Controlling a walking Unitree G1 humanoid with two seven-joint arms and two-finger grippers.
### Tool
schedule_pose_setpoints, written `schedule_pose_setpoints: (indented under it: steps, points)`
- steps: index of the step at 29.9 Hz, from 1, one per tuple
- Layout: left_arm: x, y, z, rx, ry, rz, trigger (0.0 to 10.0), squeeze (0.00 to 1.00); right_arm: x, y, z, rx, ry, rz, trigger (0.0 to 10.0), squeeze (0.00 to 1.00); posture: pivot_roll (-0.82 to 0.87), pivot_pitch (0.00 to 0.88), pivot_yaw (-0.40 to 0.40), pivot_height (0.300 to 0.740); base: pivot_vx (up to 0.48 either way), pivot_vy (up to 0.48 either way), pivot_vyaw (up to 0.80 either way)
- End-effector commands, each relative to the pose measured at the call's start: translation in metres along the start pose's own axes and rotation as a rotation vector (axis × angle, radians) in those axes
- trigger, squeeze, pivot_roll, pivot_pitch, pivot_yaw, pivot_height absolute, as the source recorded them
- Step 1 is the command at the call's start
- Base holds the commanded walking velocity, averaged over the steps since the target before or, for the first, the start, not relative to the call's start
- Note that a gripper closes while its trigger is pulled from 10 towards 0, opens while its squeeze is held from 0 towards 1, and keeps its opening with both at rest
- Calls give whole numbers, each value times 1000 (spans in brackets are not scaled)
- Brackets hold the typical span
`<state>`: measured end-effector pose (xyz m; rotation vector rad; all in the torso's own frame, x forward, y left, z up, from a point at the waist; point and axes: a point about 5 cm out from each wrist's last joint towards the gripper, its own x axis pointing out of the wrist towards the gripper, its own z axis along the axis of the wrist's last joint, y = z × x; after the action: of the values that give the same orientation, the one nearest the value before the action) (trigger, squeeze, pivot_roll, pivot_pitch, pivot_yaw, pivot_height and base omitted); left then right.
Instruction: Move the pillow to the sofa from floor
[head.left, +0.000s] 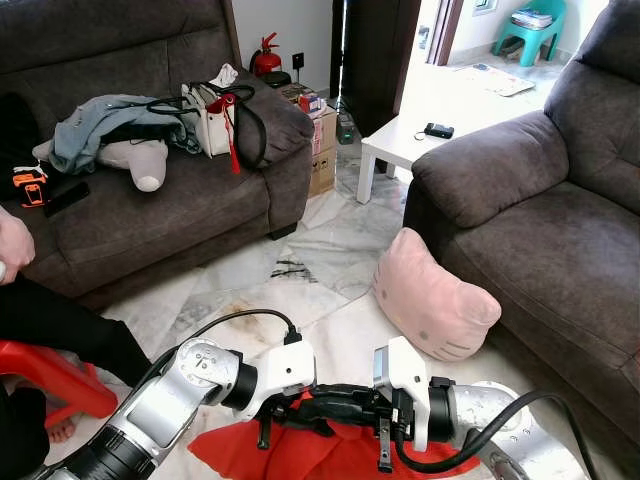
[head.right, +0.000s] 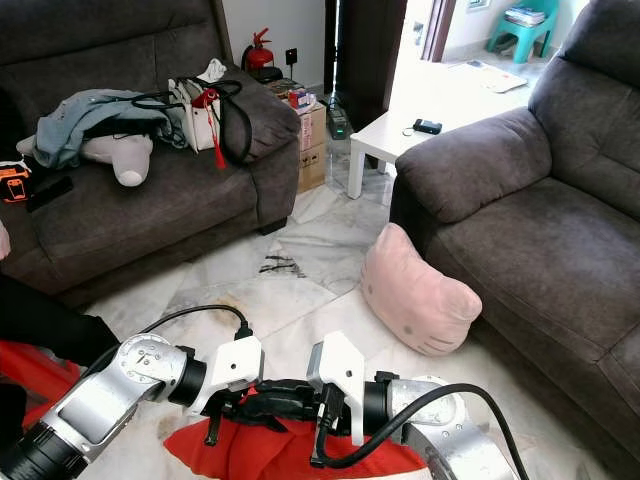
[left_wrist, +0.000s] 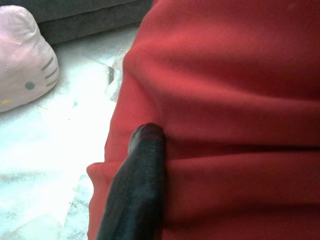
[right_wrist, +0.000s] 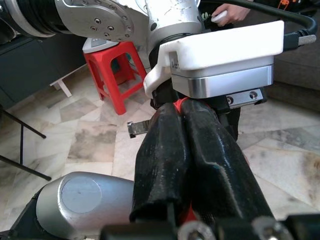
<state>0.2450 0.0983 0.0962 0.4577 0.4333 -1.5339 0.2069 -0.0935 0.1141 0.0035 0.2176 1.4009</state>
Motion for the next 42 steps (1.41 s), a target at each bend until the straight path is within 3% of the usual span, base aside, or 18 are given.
schedule_pose_setpoints:
  steps: [1,18,19,24,32,37,41,42]
  points:
    - [-3,3,-3,4,20,32,0,0,8,3,27,-106,-121,53,10000,0,-51,62,14,739,0,0,0]
    - [-2,3,-4,-1,12,48,0,0,9,1,23,-107,-117,29,10000,0,-51,41,20,739,0,0,0]
    - [-2,3,-3,-2,10,52,0,0,8,-4,24,-106,-124,-8,10000,1000,-49,47,18,739,0,0,0]
    - [-2,4,-3,-2,6,56,0,0,7,-9,24,-121,-123,-52,10000,1000,-49,48,19,739,0,0,0]
    - [0,4,-3,-1,6,63,0,0,-4,-47,16,-204,-74,-367,10000,1000,-49,57,17,739,0,0,0]
    - [1,4,-2,-4,3,62,0,0,-25,-85,18,-252,-58,-713,10000,1000,-45,58,16,739,0,0,0]
    - [1,3,-3,-5,4,62,0,0,-41,-102,14,-253,-35,-904,10000,969,-40,58,14,739,0,0,0]
    - [1,2,-3,-5,3,61,0,0,-47,-107,10,-238,-13,-958,10000,0,-40,58,14,739,0,0,0]
